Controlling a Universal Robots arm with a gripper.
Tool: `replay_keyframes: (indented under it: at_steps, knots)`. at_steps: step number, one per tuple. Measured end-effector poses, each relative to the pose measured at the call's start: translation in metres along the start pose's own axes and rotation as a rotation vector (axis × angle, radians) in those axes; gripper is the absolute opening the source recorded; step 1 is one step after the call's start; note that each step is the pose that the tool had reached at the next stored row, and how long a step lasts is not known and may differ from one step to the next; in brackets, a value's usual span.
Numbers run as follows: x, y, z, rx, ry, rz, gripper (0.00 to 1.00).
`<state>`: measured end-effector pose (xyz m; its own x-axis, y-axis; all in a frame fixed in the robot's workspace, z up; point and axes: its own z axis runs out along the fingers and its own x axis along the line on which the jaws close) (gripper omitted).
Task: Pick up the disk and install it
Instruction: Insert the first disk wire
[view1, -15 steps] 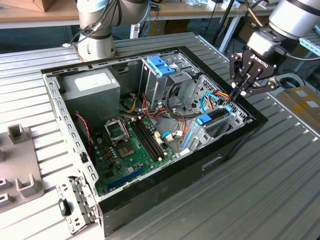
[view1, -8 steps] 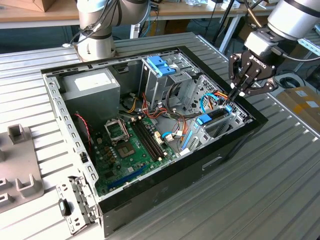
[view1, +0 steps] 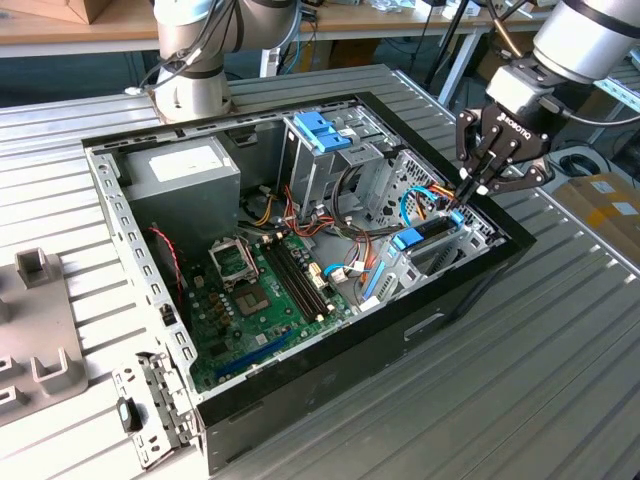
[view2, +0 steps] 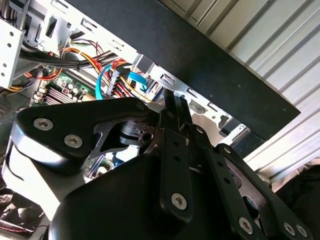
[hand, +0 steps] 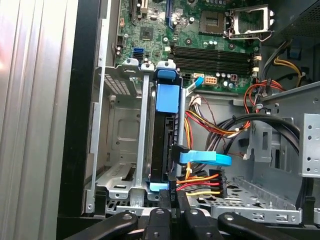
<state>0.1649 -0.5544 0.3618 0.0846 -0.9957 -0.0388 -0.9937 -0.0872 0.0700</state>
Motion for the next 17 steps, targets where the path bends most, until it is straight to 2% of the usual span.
replay_keyframes:
  at_steps: [17]
  knots:
    - [0.0,0.0075,0.0045,0.0006,-0.0009,0.017,0.16]
